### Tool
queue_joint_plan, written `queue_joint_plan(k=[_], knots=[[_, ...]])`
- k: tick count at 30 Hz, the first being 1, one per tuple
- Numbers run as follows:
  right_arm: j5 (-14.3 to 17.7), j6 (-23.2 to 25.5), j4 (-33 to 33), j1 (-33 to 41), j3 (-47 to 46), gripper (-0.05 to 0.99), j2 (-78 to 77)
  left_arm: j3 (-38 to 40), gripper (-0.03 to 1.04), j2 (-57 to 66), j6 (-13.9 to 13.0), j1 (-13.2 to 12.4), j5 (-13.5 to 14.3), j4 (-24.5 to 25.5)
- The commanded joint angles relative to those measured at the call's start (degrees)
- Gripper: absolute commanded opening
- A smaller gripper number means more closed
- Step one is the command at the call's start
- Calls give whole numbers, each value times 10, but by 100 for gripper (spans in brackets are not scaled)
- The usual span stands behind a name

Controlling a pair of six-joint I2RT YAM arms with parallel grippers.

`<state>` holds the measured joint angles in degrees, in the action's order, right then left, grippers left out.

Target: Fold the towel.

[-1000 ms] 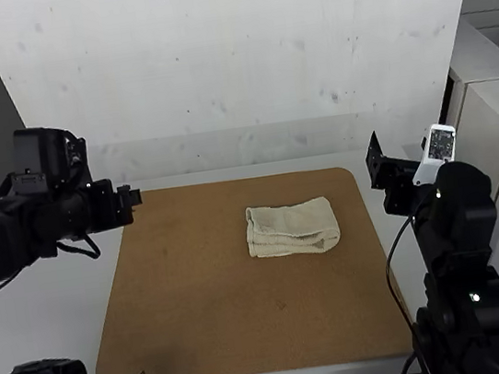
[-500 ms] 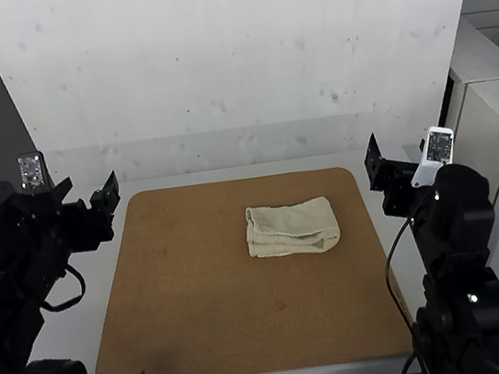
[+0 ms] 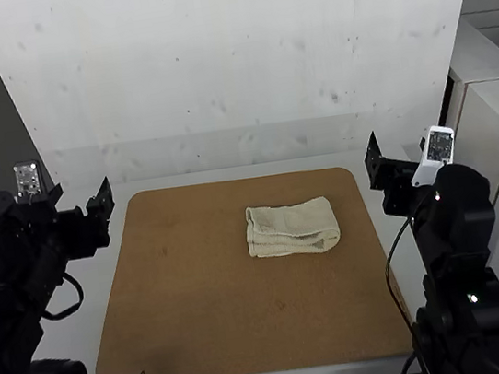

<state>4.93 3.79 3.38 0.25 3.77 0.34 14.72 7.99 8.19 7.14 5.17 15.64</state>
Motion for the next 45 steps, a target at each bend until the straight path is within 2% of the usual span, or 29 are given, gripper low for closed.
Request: queue_joint_plan(k=[1,7,13,15,16,18,20,21,25,28,31,33,36,41,42,45], knots=[[-1,-4,12,0,-6,96,-6,0,94,5,-12,-1,18,7],[-5,-4,15,0,-9,96,-6,20,94,7,-5,-3,18,46],[-9,-4,15,0,-10,96,-6,19,94,4,1,-53,5,43],[-11,-4,15,0,-10,96,-6,18,94,-40,-10,-73,-22,40],[-13,-4,14,0,-12,96,-5,11,94,-68,-22,-75,-24,33],[-17,-4,14,0,-12,96,-5,5,94,-77,-34,-70,-21,19],[-23,-4,14,0,-12,96,-5,-3,94,-77,-38,-70,-38,18],[-24,-3,14,0,-12,96,-5,-13,94,-77,-41,-70,-38,10],[-34,0,15,-1,-13,96,-5,-61,94,-77,-57,-71,-38,-56],[-46,0,8,-5,-13,96,5,-73,94,-75,-58,-73,-40,-53],[-49,-1,7,-5,-13,96,6,-101,95,-75,-80,-73,-39,-73],[-49,-1,6,-5,-13,96,6,-101,95,-75,-80,-74,-52,-74],[-48,0,3,-5,-13,96,8,-101,95,-74,-83,-74,-53,-73],[-48,-3,2,-5,-13,96,8,-101,95,-74,-91,-73,-36,-73],[-47,-5,2,-5,-13,96,8,-102,99,-74,-96,-73,-31,-73],[-48,-20,1,-5,-13,96,8,-102,100,-74,-108,-71,-31,-74]])
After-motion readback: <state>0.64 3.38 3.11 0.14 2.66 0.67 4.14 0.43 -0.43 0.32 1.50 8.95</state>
